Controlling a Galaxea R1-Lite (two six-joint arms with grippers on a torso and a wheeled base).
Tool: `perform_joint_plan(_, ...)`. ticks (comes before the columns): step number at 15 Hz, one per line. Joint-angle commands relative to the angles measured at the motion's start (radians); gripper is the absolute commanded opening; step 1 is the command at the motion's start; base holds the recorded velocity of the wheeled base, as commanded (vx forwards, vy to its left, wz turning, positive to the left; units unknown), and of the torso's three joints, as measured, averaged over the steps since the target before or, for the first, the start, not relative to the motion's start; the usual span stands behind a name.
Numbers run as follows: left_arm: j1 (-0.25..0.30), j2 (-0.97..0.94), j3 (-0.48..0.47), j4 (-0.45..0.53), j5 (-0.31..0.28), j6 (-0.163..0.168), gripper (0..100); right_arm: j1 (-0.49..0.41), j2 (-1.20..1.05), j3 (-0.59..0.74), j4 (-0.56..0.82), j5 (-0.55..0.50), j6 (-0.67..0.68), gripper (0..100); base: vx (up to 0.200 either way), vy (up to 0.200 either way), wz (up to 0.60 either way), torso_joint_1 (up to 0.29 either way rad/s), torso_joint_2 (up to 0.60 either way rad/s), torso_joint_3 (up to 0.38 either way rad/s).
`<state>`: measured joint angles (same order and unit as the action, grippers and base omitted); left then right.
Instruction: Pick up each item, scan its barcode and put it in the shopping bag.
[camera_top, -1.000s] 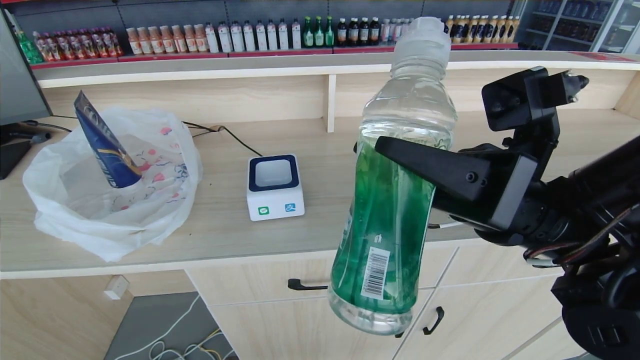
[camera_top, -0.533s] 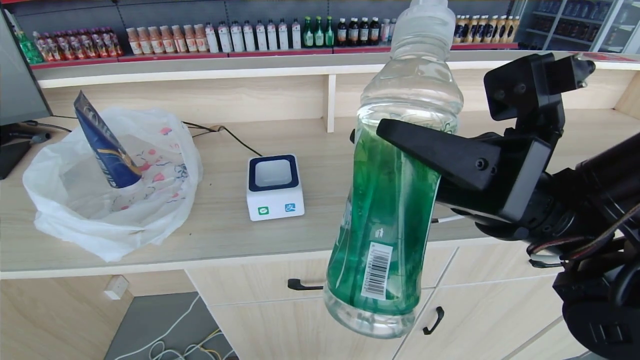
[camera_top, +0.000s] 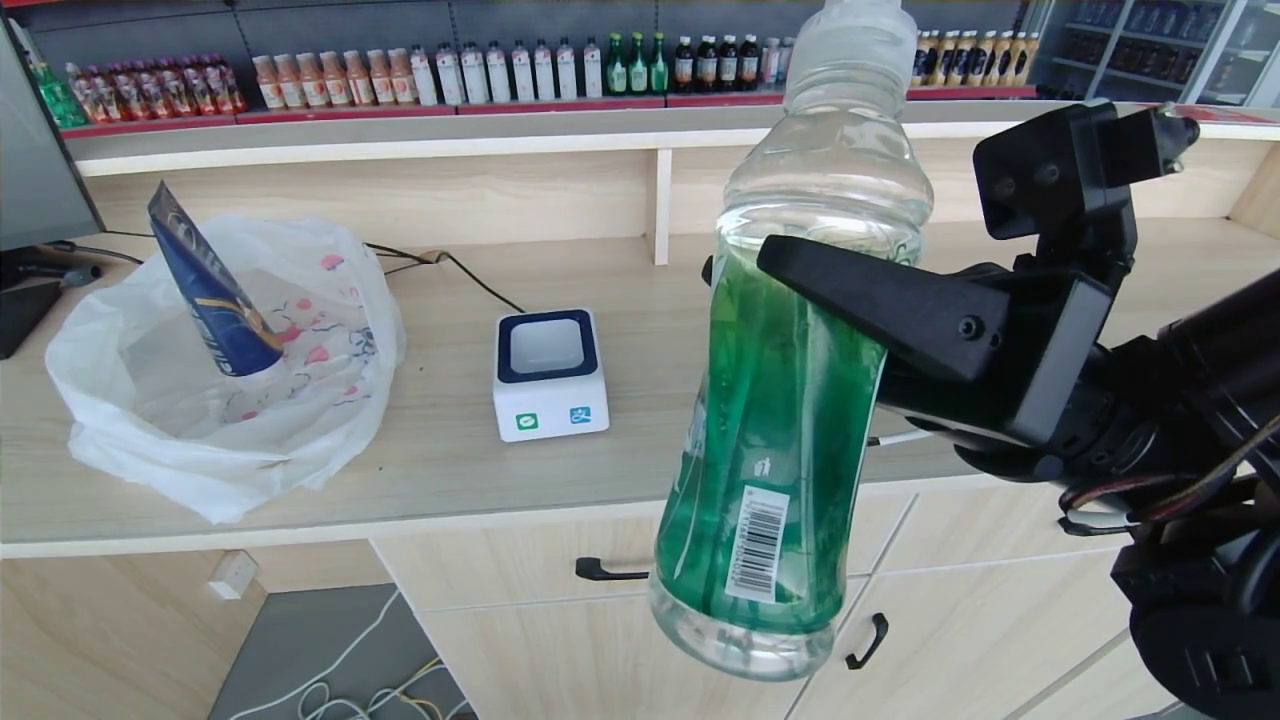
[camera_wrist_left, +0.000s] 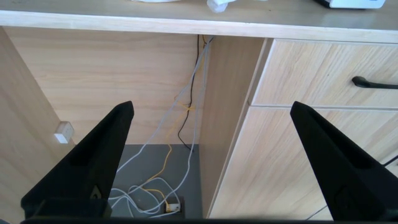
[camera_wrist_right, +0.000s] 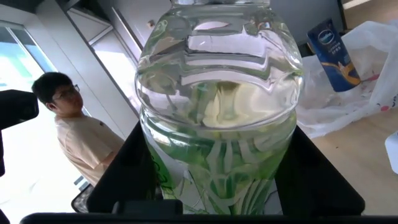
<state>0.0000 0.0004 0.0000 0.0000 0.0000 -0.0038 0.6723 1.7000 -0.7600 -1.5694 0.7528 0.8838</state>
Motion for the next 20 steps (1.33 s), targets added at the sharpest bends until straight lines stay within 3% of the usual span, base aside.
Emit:
perform_joint_plan(1,-0.002,0.0,0.0,0.0,0.0,-0.001,100,0.001,-0.005,0.001,-0.001,0.0,0.0,0,0.0,0.0,0.0,0.0,0.0,0.0)
perform_joint_plan(12,0.0,0.0,0.0,0.0,0.0,-0.001,100,0.001,-0.054,0.016,-0.001,0.0,-0.016,0,0.0,0.0,0.0,0.0,0.0,0.0)
perform_joint_plan(17,0.0,0.0,0.0,0.0,0.0,-0.001,100,-0.028,-0.079,0.088,-0.001,-0.009,-0.253,0,0.0,0.0,0.0,0.0,0.0,0.0)
perform_joint_plan(20,0.0,0.0,0.0,0.0,0.0,-0.001,100,-0.039,-0.149,0.168,-0.001,-0.033,-0.321,0,0.0,0.0,0.0,0.0,0.0,0.0)
